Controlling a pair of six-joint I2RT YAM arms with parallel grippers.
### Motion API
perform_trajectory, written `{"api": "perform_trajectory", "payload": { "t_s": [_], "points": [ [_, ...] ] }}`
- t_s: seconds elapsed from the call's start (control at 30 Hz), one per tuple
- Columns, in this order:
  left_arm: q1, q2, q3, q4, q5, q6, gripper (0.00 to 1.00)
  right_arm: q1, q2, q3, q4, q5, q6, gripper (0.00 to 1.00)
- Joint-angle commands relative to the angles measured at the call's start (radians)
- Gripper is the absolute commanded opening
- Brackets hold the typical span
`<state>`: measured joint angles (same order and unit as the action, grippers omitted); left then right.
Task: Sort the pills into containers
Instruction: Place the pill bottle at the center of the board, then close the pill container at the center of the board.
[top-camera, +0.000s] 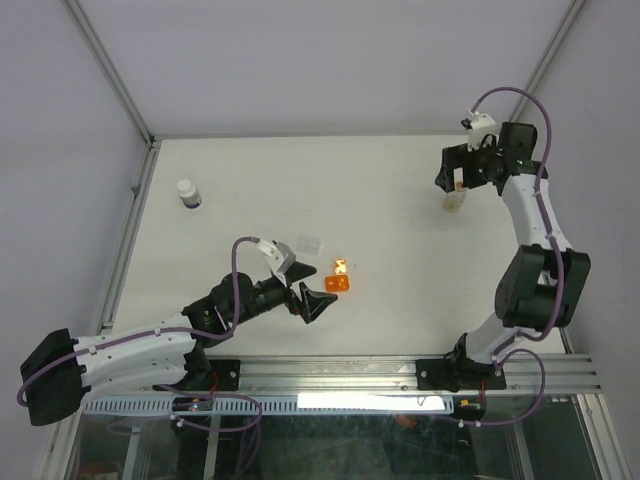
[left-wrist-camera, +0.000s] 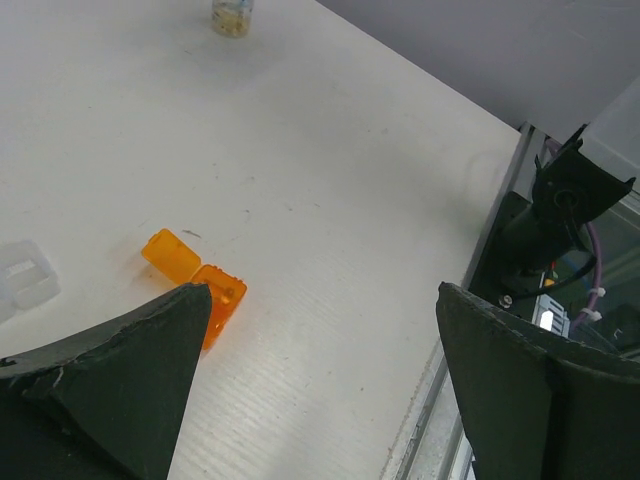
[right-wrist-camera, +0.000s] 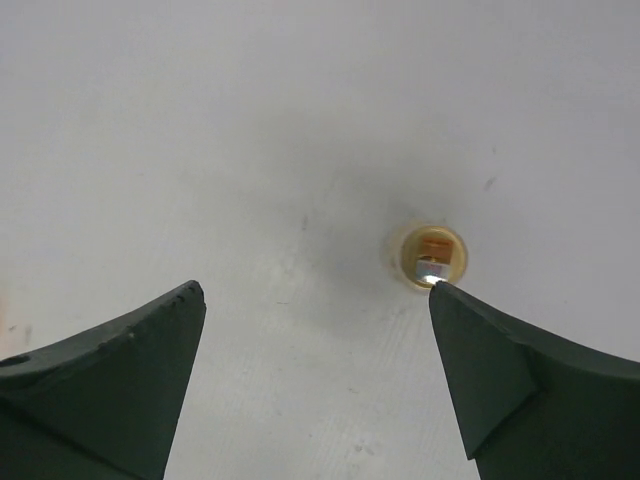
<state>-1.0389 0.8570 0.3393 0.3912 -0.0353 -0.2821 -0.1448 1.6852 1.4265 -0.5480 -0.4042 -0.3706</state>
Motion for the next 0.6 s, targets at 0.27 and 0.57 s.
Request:
{"api": "perform_trajectory", "payload": {
  "t_s": [0.27, 0.57],
  "points": [
    [0.005, 0.039, -0.003, 0.116, 0.095, -0.047, 0.95, 0.198, -0.43, -0.413, -0.009, -0.963, -0.357, 0.97],
    [0.007, 0.097, 0.054, -0.066, -0.015, -0.212, 0.82, 0.289, -0.414, -0.601, 0.049, -0.907, -0.449, 0.99]
  ]
}}
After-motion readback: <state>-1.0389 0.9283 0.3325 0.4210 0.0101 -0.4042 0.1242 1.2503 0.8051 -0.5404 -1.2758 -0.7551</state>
